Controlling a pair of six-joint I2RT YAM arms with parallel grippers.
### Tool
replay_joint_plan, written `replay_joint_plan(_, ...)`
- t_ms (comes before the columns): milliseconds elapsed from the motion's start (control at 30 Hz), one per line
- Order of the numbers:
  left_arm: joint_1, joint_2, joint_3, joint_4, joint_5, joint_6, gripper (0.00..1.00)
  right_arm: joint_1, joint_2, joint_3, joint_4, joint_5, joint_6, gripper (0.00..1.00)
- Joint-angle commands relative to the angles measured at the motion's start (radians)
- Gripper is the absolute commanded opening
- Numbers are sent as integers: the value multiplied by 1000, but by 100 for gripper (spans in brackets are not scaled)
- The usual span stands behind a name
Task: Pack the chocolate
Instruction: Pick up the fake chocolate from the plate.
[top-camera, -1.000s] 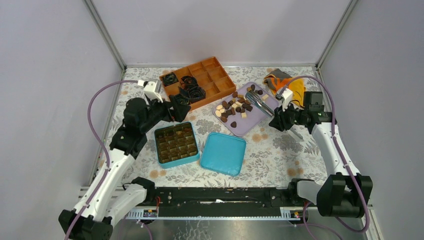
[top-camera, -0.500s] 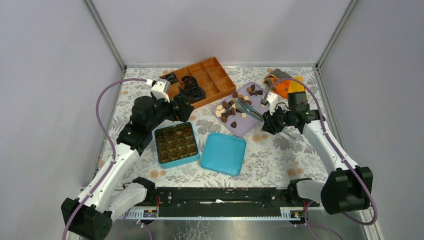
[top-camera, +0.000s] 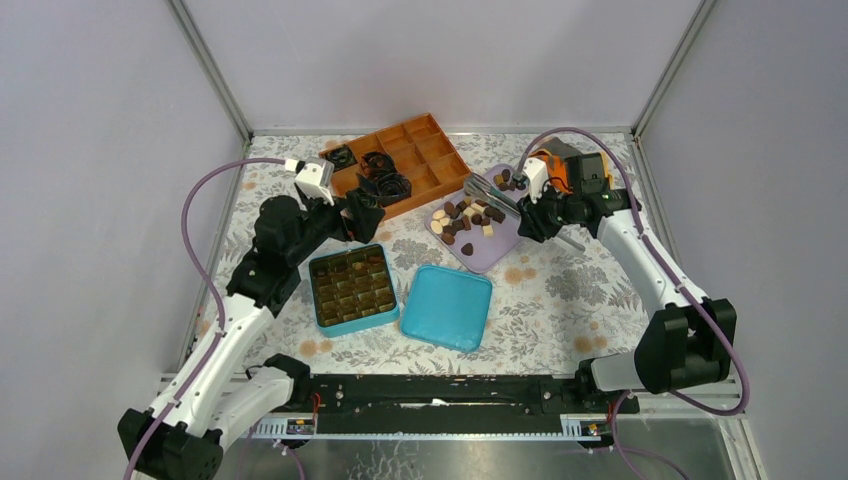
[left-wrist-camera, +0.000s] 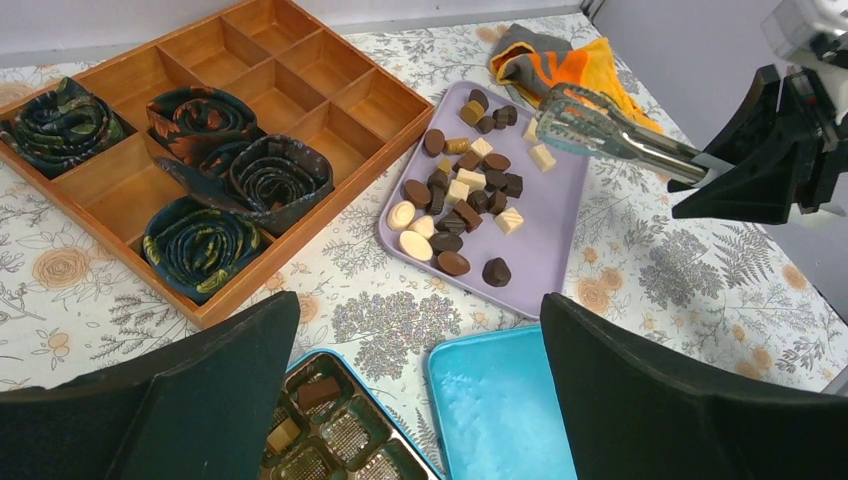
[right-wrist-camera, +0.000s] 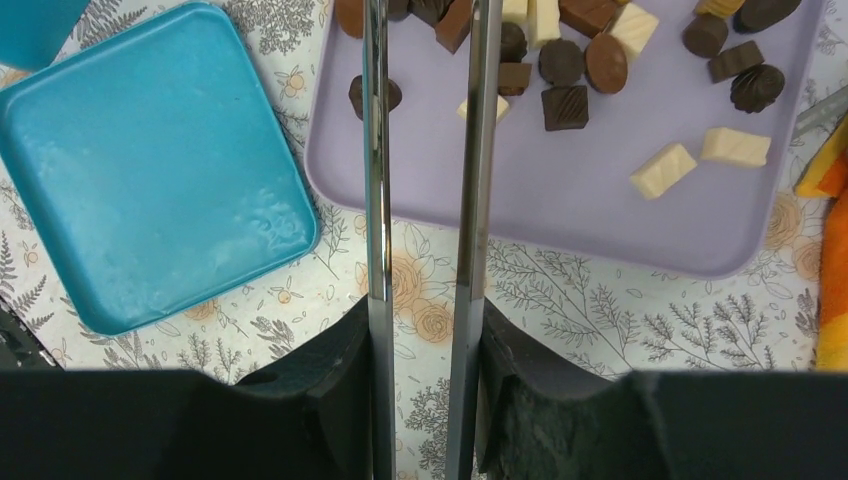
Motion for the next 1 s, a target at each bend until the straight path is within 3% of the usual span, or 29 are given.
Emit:
replay_joint_plan(0,6,-23,6,53,6,9,99,6,-26,-32,31,7,7,39)
replay_joint_plan(733,62,-33,-2,72,86,-49,99,-27,-21,-97,49,129,11,40)
replay_joint_plan(967,64,-36,-3,71,91,-49,99,-28,57,-76,57,266,32,39)
